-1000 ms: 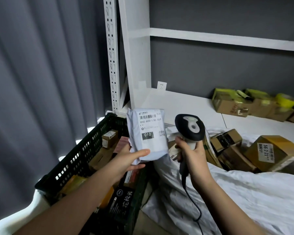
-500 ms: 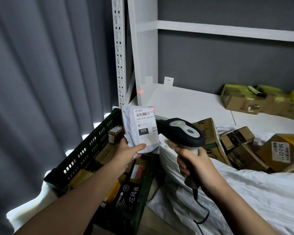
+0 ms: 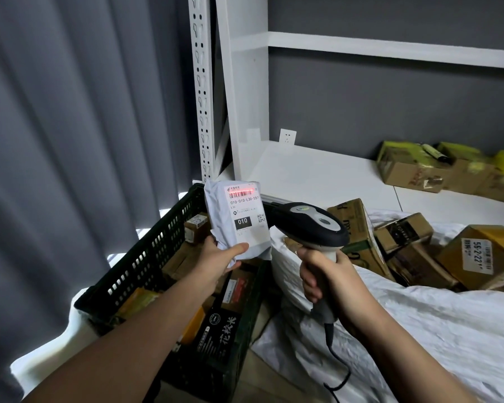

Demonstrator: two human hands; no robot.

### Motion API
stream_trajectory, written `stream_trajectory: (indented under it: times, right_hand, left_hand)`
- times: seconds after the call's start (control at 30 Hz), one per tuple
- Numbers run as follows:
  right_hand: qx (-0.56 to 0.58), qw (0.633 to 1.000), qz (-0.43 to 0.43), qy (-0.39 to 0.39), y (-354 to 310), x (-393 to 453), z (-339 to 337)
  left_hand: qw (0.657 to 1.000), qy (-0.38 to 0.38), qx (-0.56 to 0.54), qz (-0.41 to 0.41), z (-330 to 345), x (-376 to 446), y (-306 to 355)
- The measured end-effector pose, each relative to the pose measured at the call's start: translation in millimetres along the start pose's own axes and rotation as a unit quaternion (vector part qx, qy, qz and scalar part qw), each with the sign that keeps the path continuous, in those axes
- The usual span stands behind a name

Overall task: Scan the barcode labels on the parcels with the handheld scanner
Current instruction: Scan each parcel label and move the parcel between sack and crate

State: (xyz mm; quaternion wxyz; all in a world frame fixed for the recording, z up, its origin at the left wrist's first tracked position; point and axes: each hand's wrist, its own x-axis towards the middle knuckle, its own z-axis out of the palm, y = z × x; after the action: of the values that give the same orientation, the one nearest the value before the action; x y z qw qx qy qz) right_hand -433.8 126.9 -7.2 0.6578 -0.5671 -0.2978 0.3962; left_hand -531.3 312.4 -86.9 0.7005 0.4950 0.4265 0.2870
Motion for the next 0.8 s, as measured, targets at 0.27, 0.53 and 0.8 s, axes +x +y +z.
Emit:
stream_trajectory:
  times: [0.27,0.53,0.8]
  right_hand:
    - [-0.012,1.000,0.001,-0.003,2.1,1.2,0.1]
    - [-0.006,1.000,0.001,0.000,2.4,0.2,-0.9]
    - [0.014,0.998,-0.004,0.055,-2.9,-5.6,-12.0]
  left_hand:
    - [1.000,0.006,0.003,-0.010,-0.8,1.4,-0.9]
    - [1.000,0.000,0.005,-0.012,-0.5,-1.7,1.6]
    - [0.995,-0.015,0.083,0.047,6.6,-17.3,8.1]
